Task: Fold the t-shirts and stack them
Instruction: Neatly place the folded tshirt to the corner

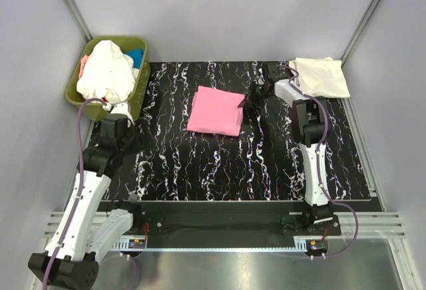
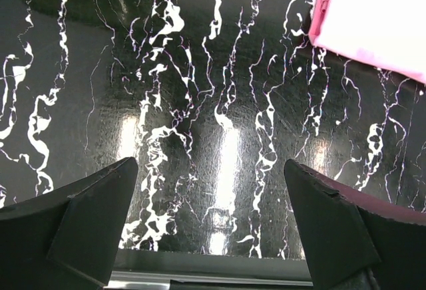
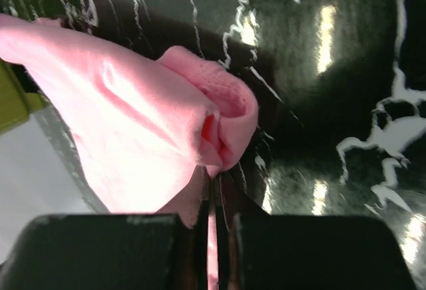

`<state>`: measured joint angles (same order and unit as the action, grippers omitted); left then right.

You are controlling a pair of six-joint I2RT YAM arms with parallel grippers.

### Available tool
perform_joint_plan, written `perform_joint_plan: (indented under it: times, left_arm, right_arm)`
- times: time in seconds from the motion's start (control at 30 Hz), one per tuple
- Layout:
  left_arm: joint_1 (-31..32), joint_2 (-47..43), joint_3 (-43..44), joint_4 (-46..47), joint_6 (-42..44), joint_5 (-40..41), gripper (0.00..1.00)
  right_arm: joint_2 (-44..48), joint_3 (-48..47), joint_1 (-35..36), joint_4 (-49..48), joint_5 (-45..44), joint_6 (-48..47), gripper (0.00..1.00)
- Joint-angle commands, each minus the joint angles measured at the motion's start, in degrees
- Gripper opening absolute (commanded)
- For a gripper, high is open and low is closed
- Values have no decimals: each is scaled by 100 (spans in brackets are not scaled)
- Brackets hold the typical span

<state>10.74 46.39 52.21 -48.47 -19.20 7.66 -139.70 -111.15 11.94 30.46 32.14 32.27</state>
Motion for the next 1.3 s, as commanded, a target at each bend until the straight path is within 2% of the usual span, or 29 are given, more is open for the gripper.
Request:
perform_joint_plan:
  times: [0.0, 0.07, 0.17, 0.27, 0.5, 0.77, 1.0, 1.27]
  left_arm:
    - [-2, -183, -35, 329, 74, 174, 99]
    - [-2, -201, -44, 338, 66, 174, 99]
    - [-2, -183, -61, 347, 66, 174, 99]
    - [-11, -166, -70, 364, 74, 139, 99]
    - [-37, -60, -79, 391, 101, 51, 99]
    - [-37, 1, -79, 408, 110, -10, 99]
    - [-46, 45, -88, 417, 118, -37, 99]
    - [-46, 116, -79, 408, 110, -19, 99]
  right_arm:
    - [575, -345, -148, 890, -612, -825, 0]
    - [767, -468, -254, 1477, -822, -1064, 0]
    - [1075, -478, -456, 2111, -1689, -1521, 0]
    - [1391, -416, -597, 2385, -2297, -2013, 0]
    - [1823, -591, -816, 2430, -3379, -2453, 0]
    - [1210, -2233, -887, 2579, -4811, -3200, 0]
    - [699, -3402, -1115, 2571, -5139, -3693, 0]
    - [505, -3922, -1334, 2087, -5113, -3869, 0]
